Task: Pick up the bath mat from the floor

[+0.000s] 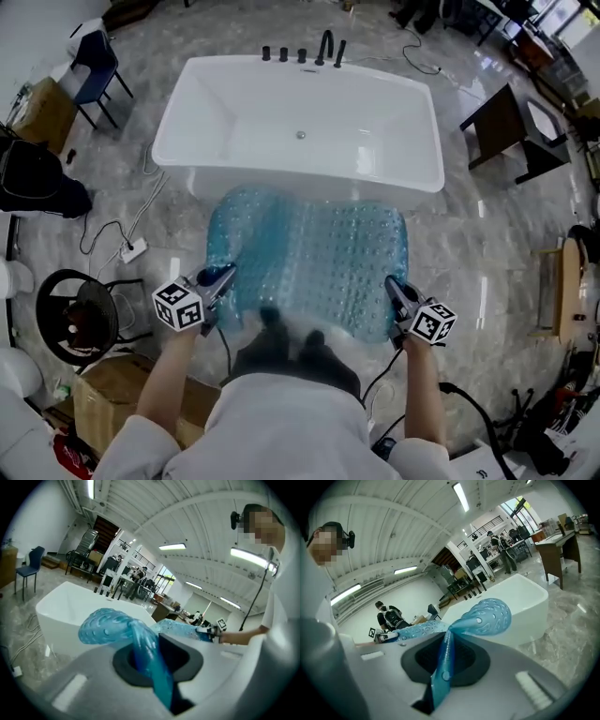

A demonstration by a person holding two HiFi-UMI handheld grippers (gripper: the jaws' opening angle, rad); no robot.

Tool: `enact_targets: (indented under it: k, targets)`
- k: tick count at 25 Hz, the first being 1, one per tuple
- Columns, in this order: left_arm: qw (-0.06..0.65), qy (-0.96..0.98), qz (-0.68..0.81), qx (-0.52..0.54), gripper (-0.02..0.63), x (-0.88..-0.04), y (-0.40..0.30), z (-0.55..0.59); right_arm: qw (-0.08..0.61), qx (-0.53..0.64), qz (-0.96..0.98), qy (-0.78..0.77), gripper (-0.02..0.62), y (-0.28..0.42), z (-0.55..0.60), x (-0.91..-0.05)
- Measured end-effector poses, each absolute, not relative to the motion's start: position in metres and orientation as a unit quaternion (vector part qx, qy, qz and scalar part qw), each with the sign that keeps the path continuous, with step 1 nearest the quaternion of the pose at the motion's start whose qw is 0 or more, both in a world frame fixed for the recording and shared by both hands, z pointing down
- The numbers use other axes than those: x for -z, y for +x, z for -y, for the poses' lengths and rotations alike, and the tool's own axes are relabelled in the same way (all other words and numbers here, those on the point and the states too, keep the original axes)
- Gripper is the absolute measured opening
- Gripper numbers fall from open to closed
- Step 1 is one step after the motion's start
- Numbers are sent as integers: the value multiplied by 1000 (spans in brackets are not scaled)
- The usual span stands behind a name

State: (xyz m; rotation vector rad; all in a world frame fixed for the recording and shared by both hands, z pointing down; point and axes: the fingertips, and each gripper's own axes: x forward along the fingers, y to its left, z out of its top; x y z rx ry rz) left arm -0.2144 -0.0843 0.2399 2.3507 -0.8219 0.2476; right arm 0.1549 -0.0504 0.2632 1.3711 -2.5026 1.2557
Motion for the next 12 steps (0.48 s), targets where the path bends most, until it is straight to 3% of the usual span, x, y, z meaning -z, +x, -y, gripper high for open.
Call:
enact_targets:
  k: [12]
  targets:
    - [283, 899, 332, -20, 48, -146, -138, -51, -55, -384, 832, 397, 26, 213, -78, -170]
